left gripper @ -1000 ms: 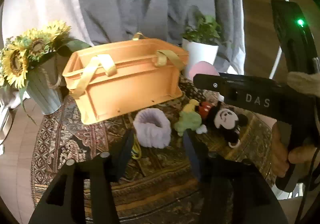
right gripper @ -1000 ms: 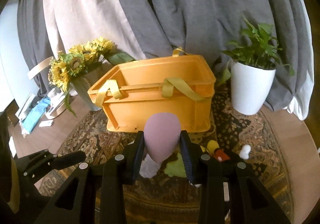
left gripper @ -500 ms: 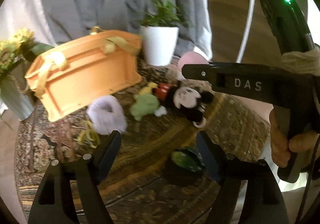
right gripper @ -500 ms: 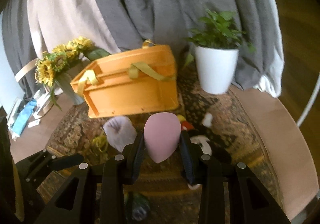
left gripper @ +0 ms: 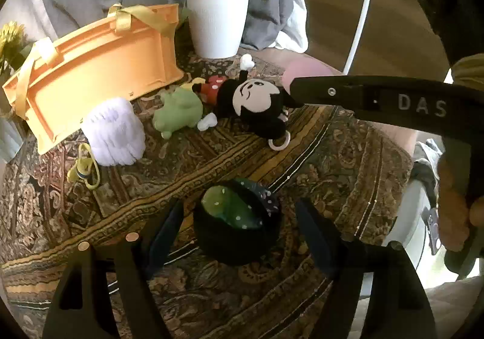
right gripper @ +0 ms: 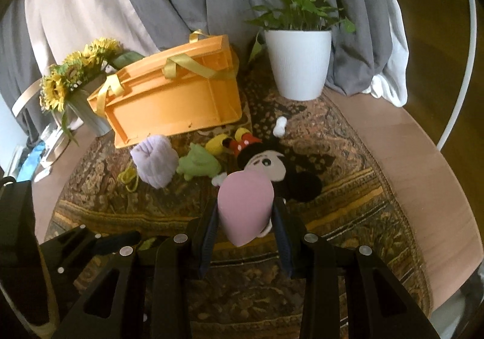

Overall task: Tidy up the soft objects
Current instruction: 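Lower the left tool onto the black-green ball while the right tool holds the pink sponge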

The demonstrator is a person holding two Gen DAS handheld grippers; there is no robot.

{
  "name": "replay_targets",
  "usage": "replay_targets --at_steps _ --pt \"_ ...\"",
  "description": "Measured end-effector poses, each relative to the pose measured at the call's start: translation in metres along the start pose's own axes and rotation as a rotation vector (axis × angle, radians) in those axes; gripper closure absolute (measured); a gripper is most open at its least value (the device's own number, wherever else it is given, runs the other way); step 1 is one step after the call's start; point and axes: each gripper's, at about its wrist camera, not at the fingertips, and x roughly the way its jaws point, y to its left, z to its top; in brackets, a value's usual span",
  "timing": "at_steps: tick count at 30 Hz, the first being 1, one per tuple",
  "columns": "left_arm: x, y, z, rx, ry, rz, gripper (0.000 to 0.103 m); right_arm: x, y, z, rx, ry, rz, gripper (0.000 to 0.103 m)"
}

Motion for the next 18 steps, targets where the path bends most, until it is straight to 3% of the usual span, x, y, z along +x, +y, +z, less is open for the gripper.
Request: replay_targets --at_steps 5,13,18 --pt "0.008 0.000 -0.001 -0.009 0.009 0.013 0.040 0.002 -0.002 -0.004 -0.008 0.014 0.001 0.066" --pt "0.005 0.003 0.000 -0.037 -0.006 0.019 0.041 0.002 -0.002 -0.005 -0.014 0.013 0.008 0.066" --pt "-0.011 0.009 0.008 -0.060 -0.051 0.063 0.041 0.000 0.000 0.002 -0.018 -0.005 0.020 0.066"
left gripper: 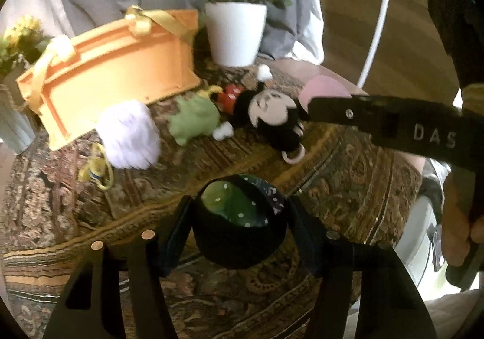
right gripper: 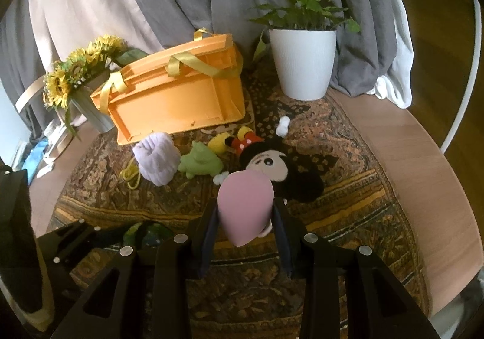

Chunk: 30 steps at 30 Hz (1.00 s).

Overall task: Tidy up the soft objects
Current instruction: 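Lower the left tool onto the black-green ball while the right tool holds the pink sponge, then lift the black-green ball with the left tool while the right tool carries the sponge toward the crate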

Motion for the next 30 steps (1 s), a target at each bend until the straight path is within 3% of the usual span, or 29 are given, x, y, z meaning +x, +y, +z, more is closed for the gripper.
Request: replay_targets --at_steps 12,30 --pt "-0.046 0.034 0.033 -0.072 -0.167 0.151 0.041 -0.009 0.030 0.031 -0.053 -0.090 0.058 0.066" --pt "-0.091 0.092 0.081 -0.157 -0.347 0.300 0.041 -0.006 0.079 0.096 -0.105 -0.239 0.124 0.066"
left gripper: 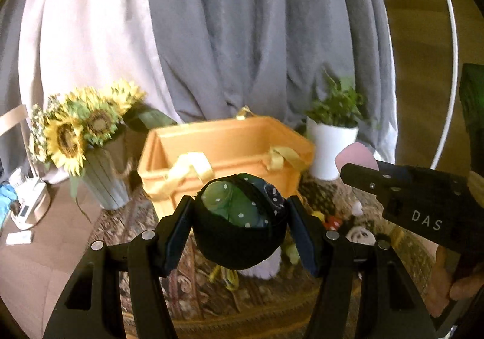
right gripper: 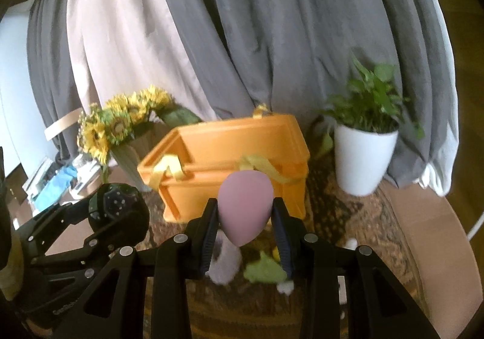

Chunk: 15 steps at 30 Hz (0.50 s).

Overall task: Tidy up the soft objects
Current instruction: 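Lift the black-green ball with the left tool while the right tool carries the sponge toward the crate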

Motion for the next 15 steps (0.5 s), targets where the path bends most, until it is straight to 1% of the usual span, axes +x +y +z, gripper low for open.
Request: replay_targets --at_steps 3,9,15 --pt "0.002 0.007 0.012 -0.008 -0.028 0.014 0.041 0.006 0.005 0.014 -0.002 -0.023 0.007 0.066" --pt "0.008 0.018 0.040 0.008 -0.091 0.054 0.041 0.020 0.014 0.042 -0.011 -0.065 0.013 0.066" --pt "0.024 0.034 0.063 0.015 -0.121 0.082 0.041 0.041 0.016 0.066 -0.004 -0.081 0.019 0.066"
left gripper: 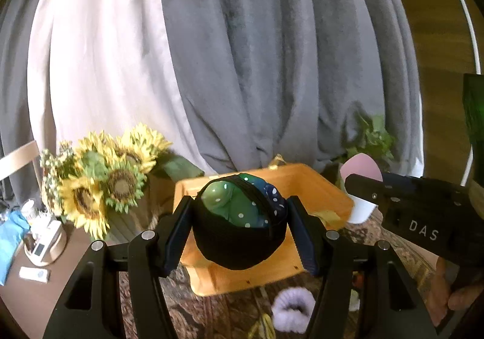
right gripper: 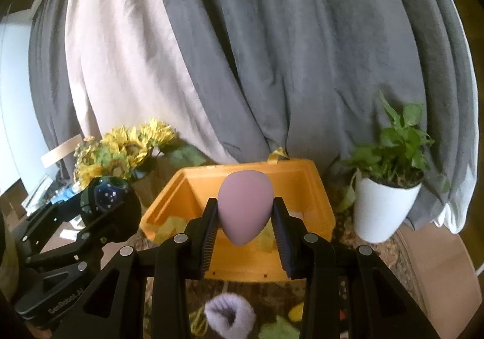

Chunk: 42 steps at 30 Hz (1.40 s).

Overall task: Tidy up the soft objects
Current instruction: 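Lift the black-green ball with the left tool while the right tool carries the sponge toward the crate, then open the left tool over the crate while the right tool releases the pink sponge inside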

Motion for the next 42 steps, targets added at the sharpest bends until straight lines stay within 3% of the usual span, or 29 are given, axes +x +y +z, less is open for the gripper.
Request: replay_targets --at_steps 13,20,35,38,40,42 --pt "0.068 0.021 0.019 0.019 0.055 0.036 0.041 0.066 -0.007 0.023 -0.018 0.071 -0.024 0.066" --pt "0.110 0.025 0.019 0.019 0.126 0.073 0.041 0.111 -0.015 0.028 -0.001 0.167 -0.029 0.066" --pt "0.190 0.027 0.018 0.046 0.303 0.068 0.040 0.193 -0.037 0.025 0.074 0.407 -0.007 0.064" --pt "0.197 0.025 0.017 0.042 0.322 0.065 0.037 0.201 -0.040 0.024 0.083 0.437 -0.004 0.053" --pt "0.198 0.025 0.018 0.044 0.317 0.076 0.026 0.200 -0.043 0.025 0.086 0.435 -0.013 0.049" --pt "0.196 0.025 0.020 0.046 0.310 0.081 0.026 0.201 -0.044 0.026 0.084 0.439 -0.025 0.046"
